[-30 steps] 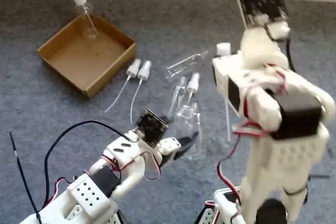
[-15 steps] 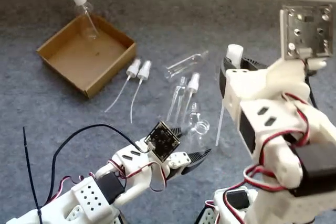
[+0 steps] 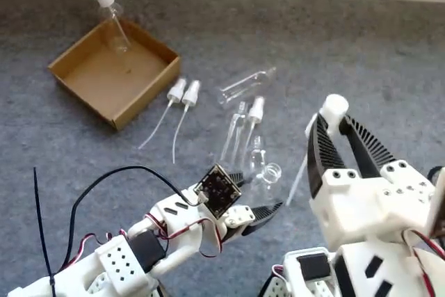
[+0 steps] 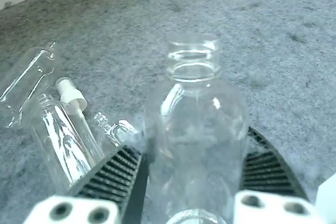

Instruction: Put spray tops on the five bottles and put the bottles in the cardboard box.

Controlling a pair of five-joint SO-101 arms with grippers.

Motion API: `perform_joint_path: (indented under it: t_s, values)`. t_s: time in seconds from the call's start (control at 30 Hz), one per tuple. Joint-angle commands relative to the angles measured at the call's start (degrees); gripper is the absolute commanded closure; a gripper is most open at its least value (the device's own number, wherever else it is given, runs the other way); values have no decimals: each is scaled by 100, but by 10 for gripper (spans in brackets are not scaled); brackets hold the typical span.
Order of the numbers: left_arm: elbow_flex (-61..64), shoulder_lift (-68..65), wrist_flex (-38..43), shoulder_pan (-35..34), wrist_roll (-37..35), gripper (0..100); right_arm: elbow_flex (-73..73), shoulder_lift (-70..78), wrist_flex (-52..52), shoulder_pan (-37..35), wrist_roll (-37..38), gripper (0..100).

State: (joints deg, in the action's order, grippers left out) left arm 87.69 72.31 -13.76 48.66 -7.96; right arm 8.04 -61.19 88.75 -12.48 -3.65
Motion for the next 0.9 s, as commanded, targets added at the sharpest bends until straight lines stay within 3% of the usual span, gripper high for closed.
perform_joint_path:
  t_s: [0.0,0.13,0.43,0.87]
  values:
    - [-31,110,114,66,-70,892,-1560,-629,-1455,-57,-44,990]
    - [-31,110,114,66,-62,892,-2457,-857,-2009,-48,-70,990]
    - [119,110,149,66,-62,892,-2958,-884,-2774,-31,-53,990]
    - [75,110,149,31,-62,892,-3442,-884,-2774,-48,-62,990]
